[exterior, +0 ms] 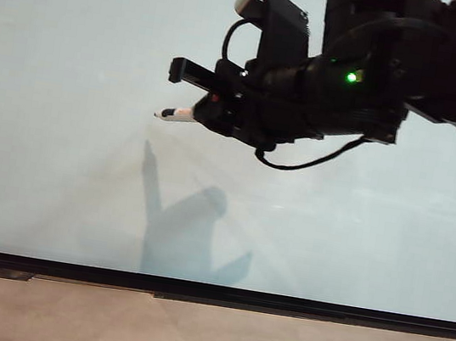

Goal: Pick up the pen on the shelf to the right of the whiteboard and draw a straight line.

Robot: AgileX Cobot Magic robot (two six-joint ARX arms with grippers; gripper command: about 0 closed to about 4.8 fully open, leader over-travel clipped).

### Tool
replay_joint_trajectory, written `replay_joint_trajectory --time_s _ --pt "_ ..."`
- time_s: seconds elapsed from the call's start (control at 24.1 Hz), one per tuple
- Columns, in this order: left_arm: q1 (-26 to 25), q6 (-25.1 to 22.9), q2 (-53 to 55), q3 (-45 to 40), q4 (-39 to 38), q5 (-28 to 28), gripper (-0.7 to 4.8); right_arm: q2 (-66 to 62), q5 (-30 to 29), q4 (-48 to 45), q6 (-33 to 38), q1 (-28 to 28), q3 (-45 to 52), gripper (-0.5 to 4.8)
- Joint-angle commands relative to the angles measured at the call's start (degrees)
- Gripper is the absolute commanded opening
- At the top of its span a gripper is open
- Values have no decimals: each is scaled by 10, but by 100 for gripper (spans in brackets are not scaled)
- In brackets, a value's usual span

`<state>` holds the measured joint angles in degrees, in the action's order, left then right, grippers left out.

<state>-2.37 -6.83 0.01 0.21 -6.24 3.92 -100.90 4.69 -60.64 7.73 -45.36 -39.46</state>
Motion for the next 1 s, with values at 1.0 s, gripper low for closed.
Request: replay_joint_trajectory --time_s 1.0 --pt "0 0 0 2 7 2 -5 -40 -23 20 -27 61 -68 -7"
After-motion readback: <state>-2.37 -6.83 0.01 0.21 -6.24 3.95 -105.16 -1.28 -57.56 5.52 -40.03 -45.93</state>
